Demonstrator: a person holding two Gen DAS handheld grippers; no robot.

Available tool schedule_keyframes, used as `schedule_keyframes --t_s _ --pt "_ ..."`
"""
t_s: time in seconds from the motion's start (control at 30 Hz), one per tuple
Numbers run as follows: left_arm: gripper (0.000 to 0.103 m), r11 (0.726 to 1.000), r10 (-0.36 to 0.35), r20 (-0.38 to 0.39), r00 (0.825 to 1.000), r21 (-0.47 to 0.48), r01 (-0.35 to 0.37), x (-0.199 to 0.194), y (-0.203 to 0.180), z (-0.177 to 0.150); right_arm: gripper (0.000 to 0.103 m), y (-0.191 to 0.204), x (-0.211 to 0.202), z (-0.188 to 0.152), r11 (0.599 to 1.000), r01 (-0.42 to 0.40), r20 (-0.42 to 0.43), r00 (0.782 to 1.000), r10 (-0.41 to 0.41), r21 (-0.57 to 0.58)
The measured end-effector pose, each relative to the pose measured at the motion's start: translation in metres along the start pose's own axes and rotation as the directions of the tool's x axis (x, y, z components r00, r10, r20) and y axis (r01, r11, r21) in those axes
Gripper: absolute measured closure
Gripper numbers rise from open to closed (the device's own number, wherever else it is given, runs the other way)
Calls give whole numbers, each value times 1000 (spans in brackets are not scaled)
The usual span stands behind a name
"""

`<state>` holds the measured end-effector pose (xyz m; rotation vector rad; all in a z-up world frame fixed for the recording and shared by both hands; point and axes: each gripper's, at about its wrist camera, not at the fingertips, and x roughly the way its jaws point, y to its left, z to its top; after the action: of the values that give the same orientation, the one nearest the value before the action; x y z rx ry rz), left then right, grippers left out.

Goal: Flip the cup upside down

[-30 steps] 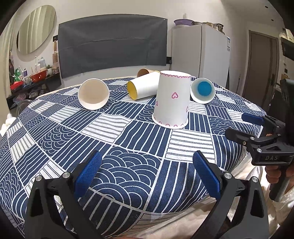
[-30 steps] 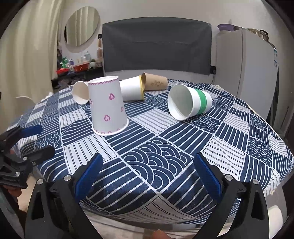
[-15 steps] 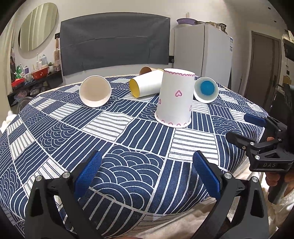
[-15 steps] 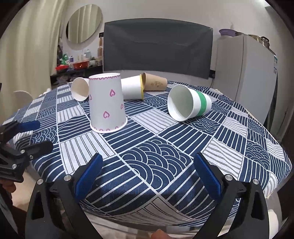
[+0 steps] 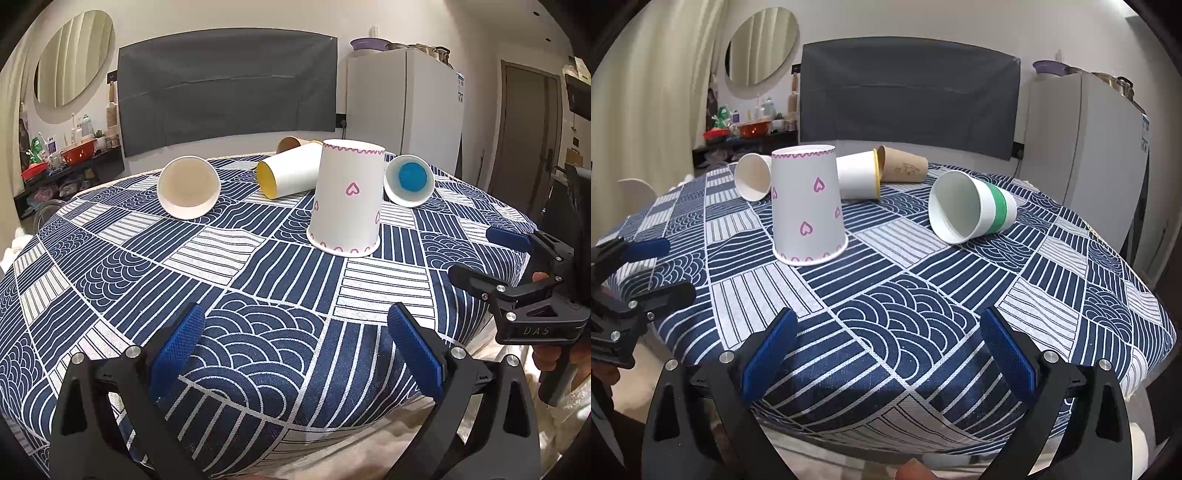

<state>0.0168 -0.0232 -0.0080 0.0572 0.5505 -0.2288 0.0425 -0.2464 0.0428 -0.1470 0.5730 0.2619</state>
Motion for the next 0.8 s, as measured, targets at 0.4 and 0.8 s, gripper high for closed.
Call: schedule_keyframes --t_s 0.4,0.8 --pt "6 1000 -11 1 1000 -8 11 1 2 1 8 1 3 -2 1000 6 -1 1000 -6 -7" --pt "6 1000 -14 3 1000 -8 14 0 2 0 8 -1 0 -1 1000 15 9 1000 -15 -2"
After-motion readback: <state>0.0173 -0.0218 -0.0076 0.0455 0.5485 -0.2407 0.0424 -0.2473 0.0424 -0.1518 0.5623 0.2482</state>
